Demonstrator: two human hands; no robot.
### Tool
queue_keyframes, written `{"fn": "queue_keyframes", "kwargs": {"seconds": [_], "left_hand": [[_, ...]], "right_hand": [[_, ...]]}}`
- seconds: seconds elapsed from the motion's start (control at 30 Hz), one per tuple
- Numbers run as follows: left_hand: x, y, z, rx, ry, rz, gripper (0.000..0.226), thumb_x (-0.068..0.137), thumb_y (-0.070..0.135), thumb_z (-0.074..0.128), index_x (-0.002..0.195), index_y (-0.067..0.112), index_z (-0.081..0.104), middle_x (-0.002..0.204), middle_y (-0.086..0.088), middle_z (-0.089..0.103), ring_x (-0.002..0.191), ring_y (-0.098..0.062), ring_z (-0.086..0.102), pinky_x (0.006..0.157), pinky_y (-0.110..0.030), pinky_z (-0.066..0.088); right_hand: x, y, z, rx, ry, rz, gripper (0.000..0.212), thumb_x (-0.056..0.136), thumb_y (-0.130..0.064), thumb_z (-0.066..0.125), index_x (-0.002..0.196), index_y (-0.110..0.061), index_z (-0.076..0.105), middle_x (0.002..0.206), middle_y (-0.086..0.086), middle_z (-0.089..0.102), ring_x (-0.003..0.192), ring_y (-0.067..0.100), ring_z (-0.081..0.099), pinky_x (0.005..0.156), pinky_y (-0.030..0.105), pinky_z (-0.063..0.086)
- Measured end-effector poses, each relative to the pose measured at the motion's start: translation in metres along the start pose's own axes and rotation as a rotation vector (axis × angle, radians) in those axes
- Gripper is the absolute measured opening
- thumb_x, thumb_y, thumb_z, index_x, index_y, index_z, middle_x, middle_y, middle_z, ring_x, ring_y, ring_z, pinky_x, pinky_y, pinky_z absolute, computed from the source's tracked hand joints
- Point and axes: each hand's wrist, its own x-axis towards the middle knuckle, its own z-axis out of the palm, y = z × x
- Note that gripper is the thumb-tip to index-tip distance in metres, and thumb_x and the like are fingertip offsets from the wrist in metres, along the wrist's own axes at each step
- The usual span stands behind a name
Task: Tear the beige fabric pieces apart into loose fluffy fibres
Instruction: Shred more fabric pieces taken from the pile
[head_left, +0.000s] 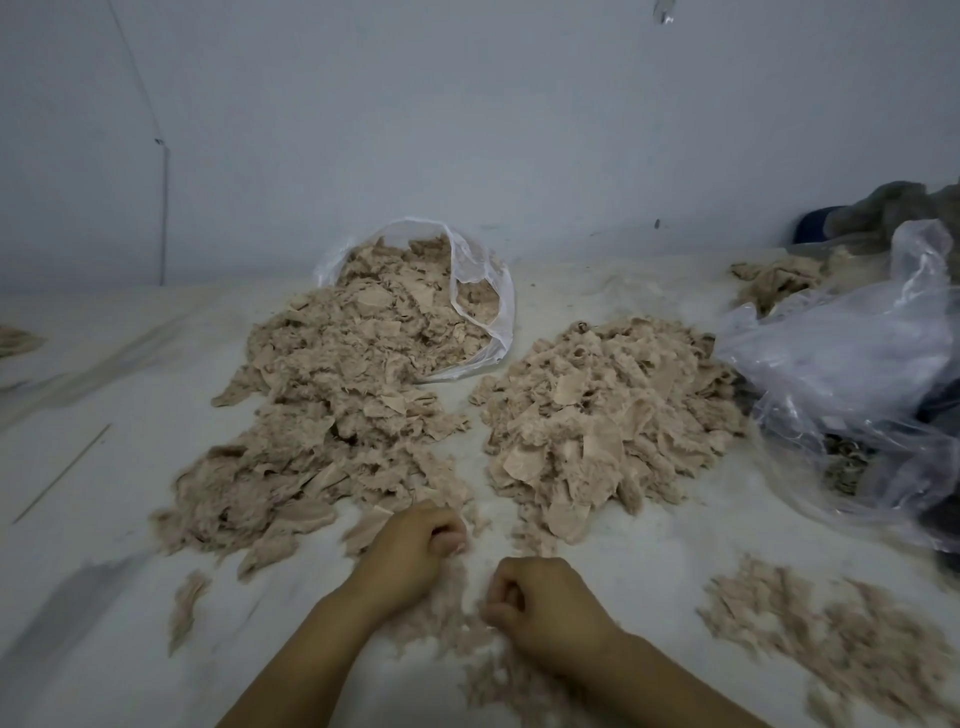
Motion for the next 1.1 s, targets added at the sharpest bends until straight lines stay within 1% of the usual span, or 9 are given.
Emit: {"fn": "queue_keyframes", "kwargs": {"seconds": [0.07, 0.17, 0.27, 0.4, 0.53, 0.63, 0.7, 0.87, 1.1], "left_hand": [[0.002, 0.001, -0.002, -0.032, 0.024, 0.007, 0.016, 0.094, 0.015, 0.052, 0.081, 0.019, 0.061, 0.084, 0.005, 0.058, 0.077, -0.004, 0.050, 0.069, -0.017, 0.038], [0.003, 0.003, 0.000, -0.060, 0.018, 0.032, 0.018, 0.096, 0.010, 0.047, 0.096, 0.019, 0.062, 0.093, 0.004, 0.059, 0.083, -0.005, 0.054, 0.073, -0.014, 0.042], [-0.002, 0.004, -0.002, -0.160, 0.000, -0.004, 0.033, 0.094, -0.005, 0.036, 0.103, 0.017, 0.059, 0.100, 0.000, 0.058, 0.084, -0.008, 0.058, 0.076, -0.017, 0.049], [-0.012, -0.003, -0.008, -0.305, -0.161, -0.030, 0.031, 0.089, -0.003, 0.046, 0.105, 0.021, 0.057, 0.104, 0.002, 0.061, 0.094, -0.009, 0.060, 0.079, -0.017, 0.049], [-0.014, -0.010, -0.005, -0.183, -0.151, 0.041, 0.020, 0.086, 0.023, 0.066, 0.104, 0.030, 0.061, 0.097, 0.024, 0.062, 0.087, 0.011, 0.056, 0.078, -0.010, 0.043], [-0.008, -0.005, -0.002, -0.232, -0.022, 0.041, 0.014, 0.093, 0.014, 0.056, 0.084, 0.019, 0.066, 0.069, 0.016, 0.061, 0.065, 0.003, 0.054, 0.066, -0.021, 0.045], [-0.005, -0.003, -0.001, -0.242, -0.040, 0.059, 0.022, 0.092, 0.008, 0.053, 0.084, 0.023, 0.067, 0.071, 0.015, 0.064, 0.067, 0.001, 0.057, 0.065, -0.018, 0.045], [-0.003, -0.005, 0.001, -0.170, -0.098, 0.074, 0.024, 0.097, 0.021, 0.050, 0.074, 0.015, 0.057, 0.062, 0.010, 0.050, 0.057, 0.002, 0.044, 0.057, -0.016, 0.035], [-0.004, -0.016, -0.007, -0.247, 0.043, -0.104, 0.027, 0.098, 0.001, 0.035, 0.075, 0.013, 0.043, 0.078, 0.014, 0.056, 0.087, 0.005, 0.054, 0.068, -0.003, 0.037]], "right_hand": [[0.000, -0.002, -0.007, 0.043, -0.002, 0.077, 0.023, 0.083, -0.047, 0.064, 0.082, -0.024, 0.059, 0.074, -0.012, 0.057, 0.076, 0.009, 0.056, 0.070, 0.027, 0.043], [0.007, -0.011, -0.002, -0.026, 0.037, 0.063, 0.048, 0.076, -0.062, 0.063, 0.106, -0.026, 0.056, 0.098, -0.005, 0.058, 0.087, 0.012, 0.054, 0.073, 0.028, 0.042], [0.009, -0.020, 0.019, -0.156, -0.021, -0.049, 0.045, 0.082, -0.054, 0.060, 0.118, -0.028, 0.054, 0.111, 0.000, 0.048, 0.099, 0.022, 0.055, 0.080, 0.030, 0.042], [0.015, -0.017, 0.018, -0.042, 0.140, -0.017, 0.013, 0.094, -0.025, 0.048, 0.094, -0.018, 0.060, 0.098, 0.005, 0.056, 0.094, 0.023, 0.055, 0.075, 0.030, 0.040], [0.018, -0.014, -0.001, 0.250, 0.253, 0.104, 0.032, 0.098, -0.018, 0.046, 0.066, -0.026, 0.044, 0.071, -0.011, 0.050, 0.069, 0.003, 0.048, 0.062, 0.012, 0.034], [0.017, -0.015, -0.004, 0.326, 0.241, 0.116, 0.031, 0.098, -0.032, 0.047, 0.069, -0.025, 0.044, 0.066, -0.010, 0.049, 0.062, 0.000, 0.045, 0.059, 0.016, 0.034], [0.015, -0.016, -0.002, 0.467, 0.232, 0.128, 0.025, 0.090, -0.045, 0.058, 0.081, -0.021, 0.056, 0.070, -0.010, 0.058, 0.064, 0.001, 0.054, 0.061, 0.015, 0.041], [0.014, -0.009, -0.004, 0.457, 0.351, 0.132, 0.022, 0.088, -0.029, 0.066, 0.068, -0.024, 0.059, 0.058, -0.010, 0.057, 0.053, -0.002, 0.050, 0.056, 0.011, 0.040], [0.005, -0.002, -0.018, 0.795, 0.441, 0.239, 0.025, 0.093, -0.016, 0.059, 0.068, -0.014, 0.059, 0.042, -0.010, 0.049, 0.036, 0.000, 0.037, 0.041, 0.014, 0.032]]}}
